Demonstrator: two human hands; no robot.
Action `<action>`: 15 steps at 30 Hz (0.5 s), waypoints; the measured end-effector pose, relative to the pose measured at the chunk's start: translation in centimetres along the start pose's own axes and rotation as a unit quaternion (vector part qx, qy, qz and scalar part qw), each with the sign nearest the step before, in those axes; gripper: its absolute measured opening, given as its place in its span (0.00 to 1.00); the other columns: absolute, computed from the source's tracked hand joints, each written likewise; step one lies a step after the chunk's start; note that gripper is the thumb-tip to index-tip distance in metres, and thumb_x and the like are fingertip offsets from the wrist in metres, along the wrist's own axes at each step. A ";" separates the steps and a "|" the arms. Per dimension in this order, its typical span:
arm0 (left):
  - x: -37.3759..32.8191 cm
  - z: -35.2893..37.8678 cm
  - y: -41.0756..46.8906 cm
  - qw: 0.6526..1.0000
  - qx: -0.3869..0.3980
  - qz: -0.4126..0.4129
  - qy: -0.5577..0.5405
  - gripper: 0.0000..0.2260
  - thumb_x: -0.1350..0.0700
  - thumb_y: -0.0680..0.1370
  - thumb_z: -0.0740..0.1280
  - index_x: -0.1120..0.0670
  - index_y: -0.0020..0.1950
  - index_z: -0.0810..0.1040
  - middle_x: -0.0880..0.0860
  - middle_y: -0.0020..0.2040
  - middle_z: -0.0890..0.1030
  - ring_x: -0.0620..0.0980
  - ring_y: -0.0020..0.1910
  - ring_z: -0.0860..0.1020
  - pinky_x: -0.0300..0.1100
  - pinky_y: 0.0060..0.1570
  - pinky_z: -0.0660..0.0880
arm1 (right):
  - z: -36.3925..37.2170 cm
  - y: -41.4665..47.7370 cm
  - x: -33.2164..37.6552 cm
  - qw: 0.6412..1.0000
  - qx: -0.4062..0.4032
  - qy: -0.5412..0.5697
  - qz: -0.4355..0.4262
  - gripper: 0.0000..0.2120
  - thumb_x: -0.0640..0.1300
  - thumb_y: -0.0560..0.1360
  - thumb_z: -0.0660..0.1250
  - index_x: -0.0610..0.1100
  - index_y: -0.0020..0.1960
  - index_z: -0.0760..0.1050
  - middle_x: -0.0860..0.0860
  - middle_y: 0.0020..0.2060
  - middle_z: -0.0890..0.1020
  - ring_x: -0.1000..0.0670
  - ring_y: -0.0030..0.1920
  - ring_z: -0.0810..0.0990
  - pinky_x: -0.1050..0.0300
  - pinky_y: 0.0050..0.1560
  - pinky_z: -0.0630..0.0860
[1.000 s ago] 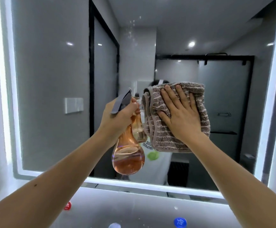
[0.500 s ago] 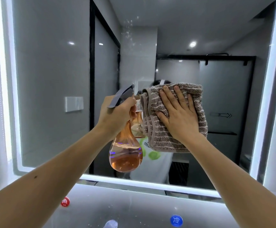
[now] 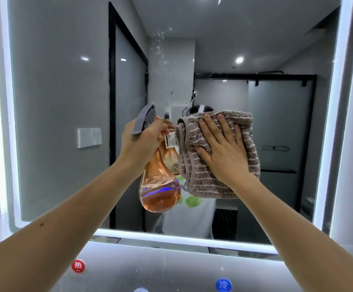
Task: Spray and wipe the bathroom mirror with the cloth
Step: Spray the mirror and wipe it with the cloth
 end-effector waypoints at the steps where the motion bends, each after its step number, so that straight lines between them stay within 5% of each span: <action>1: 0.1 0.0 0.0 1.000 0.003 -0.001 0.004 0.12 0.63 0.75 0.61 0.52 0.34 0.77 0.45 0.29 0.81 0.45 0.37 0.80 0.46 0.50 0.78 | 0.0 0.0 -0.1 1.000 0.002 0.003 0.001 0.30 0.62 0.75 0.40 0.52 0.73 0.38 0.57 0.72 0.41 0.56 0.71 0.34 0.56 0.65 0.21; 6: 0.1 -0.8 0.2 0.999 0.027 -0.003 0.033 0.11 0.60 0.73 0.64 0.49 0.33 0.78 0.51 0.37 0.82 0.52 0.43 0.81 0.55 0.54 0.76 | -0.2 0.7 0.7 0.999 -0.017 0.022 0.027 0.31 0.63 0.73 0.39 0.54 0.72 0.37 0.58 0.71 0.40 0.56 0.71 0.34 0.53 0.66 0.24; 11: -0.3 -3.1 2.0 1.000 0.018 -0.002 0.002 0.12 0.62 0.73 0.62 0.51 0.32 0.78 0.51 0.33 0.80 0.48 0.37 0.79 0.41 0.44 0.77 | -1.3 4.4 3.0 0.999 -0.023 0.020 0.016 0.32 0.62 0.76 0.45 0.52 0.74 0.38 0.56 0.75 0.41 0.52 0.73 0.34 0.53 0.64 0.23; 15: -1.1 -5.1 3.4 0.999 0.020 0.038 0.013 0.10 0.63 0.73 0.62 0.53 0.33 0.76 0.51 0.31 0.79 0.48 0.35 0.78 0.42 0.40 0.75 | -2.5 9.9 6.3 0.999 -0.042 0.028 0.007 0.32 0.61 0.78 0.47 0.51 0.74 0.37 0.54 0.75 0.40 0.51 0.73 0.34 0.50 0.66 0.26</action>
Point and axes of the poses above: each hand's wrist, its own y-axis towards the middle knuckle, its own z-axis out of the palm, x = y × z, the point moved 5 cm from there along y, towards the middle knuckle
